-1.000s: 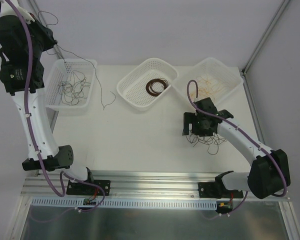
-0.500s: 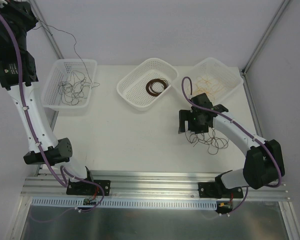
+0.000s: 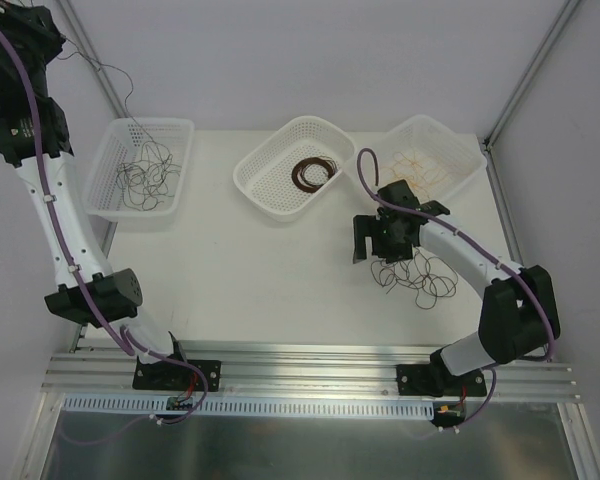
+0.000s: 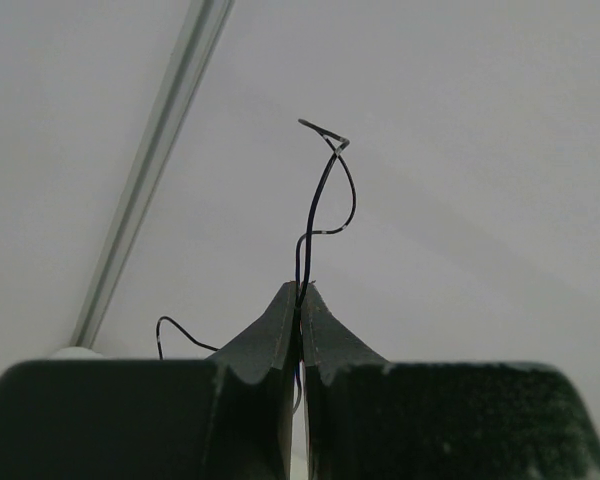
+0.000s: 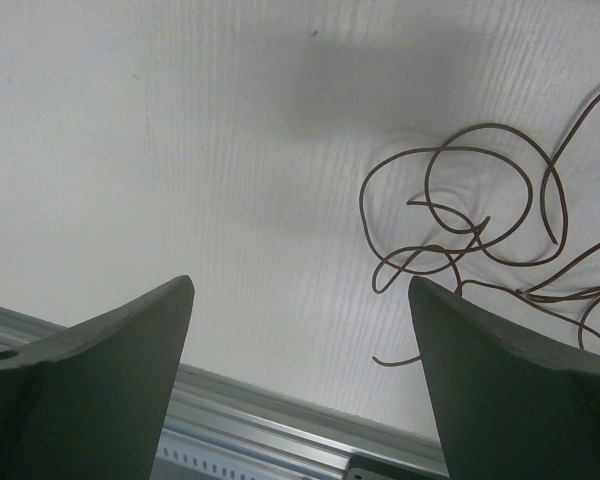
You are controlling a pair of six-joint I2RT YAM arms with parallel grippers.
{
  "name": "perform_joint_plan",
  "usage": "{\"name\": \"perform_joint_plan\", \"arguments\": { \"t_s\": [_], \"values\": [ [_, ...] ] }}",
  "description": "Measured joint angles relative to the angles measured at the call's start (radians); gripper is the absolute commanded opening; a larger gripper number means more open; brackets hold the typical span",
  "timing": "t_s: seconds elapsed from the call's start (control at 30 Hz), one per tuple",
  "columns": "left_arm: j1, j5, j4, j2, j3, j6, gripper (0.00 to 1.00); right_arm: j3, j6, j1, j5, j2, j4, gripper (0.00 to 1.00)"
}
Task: Untangle the cables
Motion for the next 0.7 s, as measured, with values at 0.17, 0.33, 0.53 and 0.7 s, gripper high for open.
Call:
{"name": "perform_joint_plan", "arguments": {
  "t_s": [0.17, 0.33, 0.53, 0.7],
  "values": [
    [0.005, -0.048, 0.044, 0.005, -0.135, 0.062, 0.00, 0.002, 0.000, 0.000, -0.014, 0.018, -0.002, 0.93],
    [0.005, -0.055, 0.098, 0.021, -0.321, 0.128, 0.00, 0.005, -0.001, 0.000, -0.022, 0.026, -0.002, 0.93],
    [0.003, -0.057, 0.131, 0.057, -0.519, 0.197, 0.00, 0.005, -0.001, 0.002, -0.026, 0.028, -0.002, 0.93],
    [-0.008, -0.072, 0.146, 0.113, -0.625, 0.262, 0.00, 0.005, 0.000, 0.003, -0.027, 0.028, -0.003, 0.93]
  ]
}}
